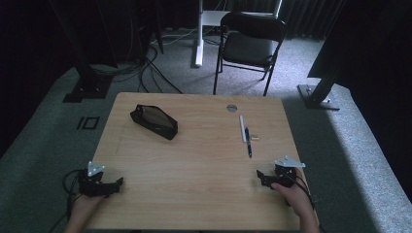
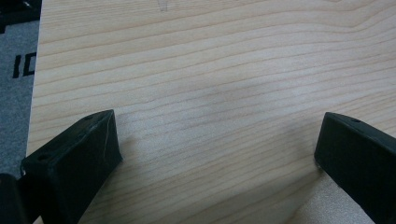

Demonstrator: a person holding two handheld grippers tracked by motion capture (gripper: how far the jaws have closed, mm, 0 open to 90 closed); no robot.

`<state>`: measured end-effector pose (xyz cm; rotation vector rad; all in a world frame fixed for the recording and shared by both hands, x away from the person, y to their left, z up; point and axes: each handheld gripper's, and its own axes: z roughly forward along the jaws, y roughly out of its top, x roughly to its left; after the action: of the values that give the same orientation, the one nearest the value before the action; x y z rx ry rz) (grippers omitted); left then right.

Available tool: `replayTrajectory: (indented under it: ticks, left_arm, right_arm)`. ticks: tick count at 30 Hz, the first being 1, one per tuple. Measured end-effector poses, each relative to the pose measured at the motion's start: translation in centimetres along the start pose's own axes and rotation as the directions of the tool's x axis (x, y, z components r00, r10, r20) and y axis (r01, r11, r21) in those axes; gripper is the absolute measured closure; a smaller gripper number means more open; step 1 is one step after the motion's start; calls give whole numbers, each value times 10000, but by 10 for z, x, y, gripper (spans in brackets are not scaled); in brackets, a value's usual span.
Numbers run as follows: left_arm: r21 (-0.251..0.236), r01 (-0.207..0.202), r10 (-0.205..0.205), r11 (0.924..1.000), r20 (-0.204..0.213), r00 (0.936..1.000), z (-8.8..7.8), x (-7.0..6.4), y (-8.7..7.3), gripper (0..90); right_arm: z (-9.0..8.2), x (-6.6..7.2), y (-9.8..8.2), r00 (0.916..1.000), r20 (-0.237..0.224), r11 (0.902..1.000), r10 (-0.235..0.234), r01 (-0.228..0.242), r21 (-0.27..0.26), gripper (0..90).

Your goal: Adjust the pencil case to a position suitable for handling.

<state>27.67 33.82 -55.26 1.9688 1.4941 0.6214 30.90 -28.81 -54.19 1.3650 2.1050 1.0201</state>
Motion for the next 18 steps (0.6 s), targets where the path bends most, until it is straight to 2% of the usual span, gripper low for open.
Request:
replayTrajectory:
  ticks: [18]
  left_arm:
    - [5, 5, -5, 10000, -2, 10000, 0, 0, 0, 3]
  right_arm:
    - [13, 22, 27, 9982, -462, 9981, -394, 372, -487, 113]
